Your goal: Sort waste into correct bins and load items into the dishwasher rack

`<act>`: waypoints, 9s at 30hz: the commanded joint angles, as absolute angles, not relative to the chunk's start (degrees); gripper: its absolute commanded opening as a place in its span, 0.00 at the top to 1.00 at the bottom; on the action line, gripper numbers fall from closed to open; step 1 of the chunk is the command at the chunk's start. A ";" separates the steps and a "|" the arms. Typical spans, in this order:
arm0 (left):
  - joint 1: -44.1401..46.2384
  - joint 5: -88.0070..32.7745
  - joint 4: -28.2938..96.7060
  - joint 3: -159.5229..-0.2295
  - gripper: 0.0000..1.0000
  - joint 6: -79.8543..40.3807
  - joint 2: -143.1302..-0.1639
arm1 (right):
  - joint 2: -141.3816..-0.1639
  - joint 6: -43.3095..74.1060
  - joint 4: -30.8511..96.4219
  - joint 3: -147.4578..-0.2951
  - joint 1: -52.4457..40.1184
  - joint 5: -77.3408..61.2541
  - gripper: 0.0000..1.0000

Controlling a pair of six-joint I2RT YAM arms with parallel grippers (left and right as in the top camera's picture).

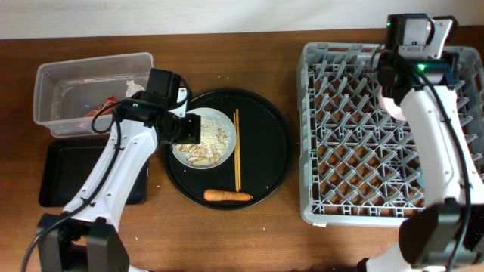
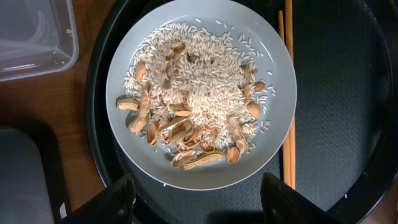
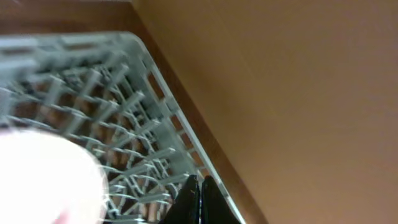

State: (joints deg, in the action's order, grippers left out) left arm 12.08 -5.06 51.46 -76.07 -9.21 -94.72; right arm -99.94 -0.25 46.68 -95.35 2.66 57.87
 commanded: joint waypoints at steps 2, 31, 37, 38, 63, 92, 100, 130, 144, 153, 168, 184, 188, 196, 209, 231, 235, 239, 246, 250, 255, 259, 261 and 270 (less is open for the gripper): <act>11.84 -4.69 51.53 -76.49 0.36 -8.69 -93.41 | -100.88 0.91 48.05 -95.31 3.09 55.57 0.96; 11.84 -4.69 51.70 -76.49 0.36 -8.69 -93.41 | -115.44 12.97 31.70 -95.37 18.02 1.52 0.50; 11.84 -4.69 51.72 -76.49 0.36 -8.69 -93.41 | -114.96 12.97 32.75 -95.50 18.28 1.50 0.96; 11.84 -4.71 51.72 -76.49 0.36 -8.69 -93.41 | -113.65 12.97 32.73 -95.50 18.61 1.52 0.96; 11.84 -5.10 52.21 -76.49 0.36 -8.69 -93.41 | -110.61 -1.69 30.09 -90.04 15.05 64.95 0.96; 11.84 -5.10 51.90 -76.49 0.35 -8.69 -93.41 | -115.61 3.49 38.89 -85.01 2.20 52.21 0.67; 11.84 -5.08 51.94 -76.49 0.36 -8.69 -93.41 | -110.26 3.49 43.55 -85.86 1.23 37.76 0.39; 2.28 -1.26 58.85 -76.49 0.13 -14.76 -93.41 | -118.93 17.72 51.72 -88.66 -34.59 -3.86 0.30; 2.28 -1.26 58.83 -76.49 0.13 -14.74 -93.41 | -124.57 23.42 51.18 -88.66 -35.73 1.69 0.34; 2.28 -1.26 58.85 -76.49 0.13 -14.74 -93.41 | -124.57 29.80 53.80 -88.66 -35.73 2.15 0.63; 2.35 -1.26 58.85 -76.49 0.13 -14.76 -93.41 | -123.85 30.50 54.85 -88.84 -35.16 -0.89 0.96; 2.35 -1.26 58.78 -76.49 0.13 -14.76 -93.41 | -101.16 12.43 69.21 -90.41 -11.90 -0.38 0.96; 2.35 -1.26 58.78 -76.49 0.13 -14.76 -93.41 | -102.78 12.45 66.41 -84.86 -10.85 -0.43 0.96; 2.35 -1.26 58.78 -76.49 0.13 -14.74 -93.41 | -102.13 12.47 65.60 -83.99 -10.85 -1.89 0.55; 2.33 -1.23 58.61 -76.49 0.05 -14.74 -93.41 | -108.57 17.50 57.45 -89.03 -32.12 -7.07 0.44; 2.33 -1.23 58.63 -76.49 0.05 -14.74 -93.41 | -125.38 29.67 51.66 -89.27 -39.51 3.51 0.96; 2.33 -1.26 58.61 -76.49 0.05 -14.74 -93.41 | -120.77 27.20 55.35 -92.58 -36.88 3.55 0.96; 2.33 -1.23 58.59 -76.49 0.05 -14.74 -93.41 | -113.25 23.29 59.94 -96.25 -31.90 3.73 0.96; 2.35 -1.26 58.57 -76.49 0.04 -14.76 -93.41 | -102.83 16.38 72.79 -96.55 -19.14 3.81 0.96; 2.35 -1.30 58.59 -76.49 0.04 -14.76 -93.41 | -103.57 16.27 72.58 -92.23 -14.79 3.53 0.96; 2.35 -2.35 58.59 -76.49 0.04 -14.76 -93.41 | -103.61 16.80 64.12 -81.76 -14.52 3.53 0.96; 2.35 -2.35 58.57 -76.49 0.03 -14.76 -93.41 | -103.55 16.73 62.06 -80.25 -14.55 3.53 0.91; 2.35 -2.46 58.35 -76.49 0.03 -14.76 -93.41 | -103.28 16.71 62.41 -80.77 -14.55 3.51 0.75; 3.77 -15.29 57.80 -75.79 0.01 -21.85 -93.41 | -90.39 13.72 67.99 -88.05 -7.64 2.98 0.22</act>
